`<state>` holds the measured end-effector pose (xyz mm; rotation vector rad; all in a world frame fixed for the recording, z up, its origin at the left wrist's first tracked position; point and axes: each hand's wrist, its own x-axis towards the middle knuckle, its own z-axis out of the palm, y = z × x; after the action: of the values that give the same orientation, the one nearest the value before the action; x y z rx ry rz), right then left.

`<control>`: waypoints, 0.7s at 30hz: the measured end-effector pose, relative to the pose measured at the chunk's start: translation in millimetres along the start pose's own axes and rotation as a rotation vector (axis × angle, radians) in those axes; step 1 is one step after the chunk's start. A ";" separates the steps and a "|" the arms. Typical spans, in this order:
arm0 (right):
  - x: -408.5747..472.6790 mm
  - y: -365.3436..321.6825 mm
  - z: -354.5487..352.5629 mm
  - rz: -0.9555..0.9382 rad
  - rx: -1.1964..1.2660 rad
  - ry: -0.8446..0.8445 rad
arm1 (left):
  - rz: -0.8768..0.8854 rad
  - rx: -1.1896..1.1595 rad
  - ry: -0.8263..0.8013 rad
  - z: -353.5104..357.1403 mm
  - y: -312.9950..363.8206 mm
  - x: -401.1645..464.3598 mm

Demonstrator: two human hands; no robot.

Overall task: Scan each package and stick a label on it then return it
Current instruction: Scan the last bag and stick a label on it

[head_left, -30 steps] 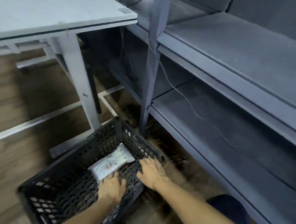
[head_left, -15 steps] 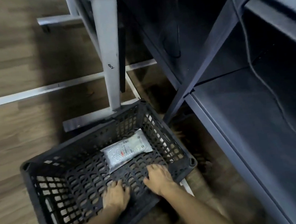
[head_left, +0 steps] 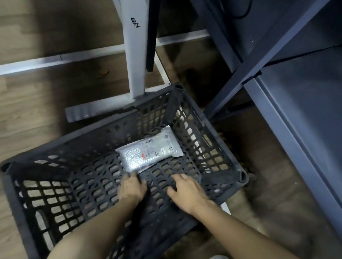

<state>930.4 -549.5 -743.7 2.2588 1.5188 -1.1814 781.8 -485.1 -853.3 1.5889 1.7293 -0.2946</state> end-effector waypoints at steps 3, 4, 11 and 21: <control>1.3 3.3 -0.8 0.002 0.048 0.026 | -0.060 -0.171 0.002 8.1 3.2 14.1; 1.9 3.7 -0.6 0.004 0.062 0.032 | -0.107 -0.271 0.006 10.1 5.5 19.0; 4.9 7.0 1.7 0.014 0.153 0.062 | -0.556 -0.754 0.175 11.4 9.3 44.8; 2.4 -5.6 -6.0 0.020 0.263 0.103 | -0.508 -0.971 0.085 -11.1 -2.7 31.6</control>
<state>929.2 -541.9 -739.8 2.5324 1.4460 -1.3491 777.1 -454.8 -867.2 0.4659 1.8792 0.3494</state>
